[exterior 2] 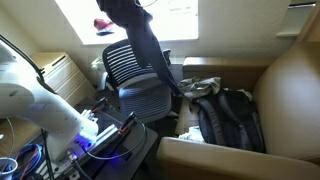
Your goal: Move the black cloth to the backrest of the black chair
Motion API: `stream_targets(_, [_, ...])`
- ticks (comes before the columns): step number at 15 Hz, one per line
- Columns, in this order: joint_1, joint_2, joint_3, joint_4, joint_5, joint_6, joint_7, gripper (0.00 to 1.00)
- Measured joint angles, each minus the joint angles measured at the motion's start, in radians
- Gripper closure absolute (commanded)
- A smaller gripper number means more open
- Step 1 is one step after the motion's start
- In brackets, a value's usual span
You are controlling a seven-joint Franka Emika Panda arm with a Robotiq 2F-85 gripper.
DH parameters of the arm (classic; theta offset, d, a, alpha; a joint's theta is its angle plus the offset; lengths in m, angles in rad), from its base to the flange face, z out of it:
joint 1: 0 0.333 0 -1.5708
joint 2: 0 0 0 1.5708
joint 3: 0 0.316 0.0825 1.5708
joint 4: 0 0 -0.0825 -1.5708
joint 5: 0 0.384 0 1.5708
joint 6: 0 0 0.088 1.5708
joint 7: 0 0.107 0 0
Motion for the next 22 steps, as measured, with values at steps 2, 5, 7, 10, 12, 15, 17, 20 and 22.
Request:
stream_targets(2, [0.036, 0.030, 0.016, -0.092, 0.022, -0.004, -0.141, 0.99])
stream_targets(5, [0.099, 0.107, 0.062, -0.160, 0.064, -0.003, -0.379, 0.99])
stream_targets(7, [0.140, 0.166, 0.091, -0.158, 0.066, 0.001, -0.535, 0.94])
stream_targets(10, [0.158, 0.197, 0.094, -0.156, 0.066, 0.001, -0.553, 0.94])
stream_targets(12, [0.153, 0.189, 0.085, -0.156, 0.066, 0.001, -0.545, 0.99])
stream_targets(15, [0.161, 0.180, 0.087, -0.138, 0.019, -0.001, -0.600, 0.99])
stream_targets(17, [0.185, 0.163, 0.104, -0.112, -0.029, 0.000, -0.624, 0.99])
stream_targets(20, [0.241, 0.132, 0.146, -0.067, -0.102, 0.019, -0.622, 0.99])
stream_targets(22, [0.280, 0.131, 0.177, -0.020, -0.158, 0.042, -0.616, 0.99])
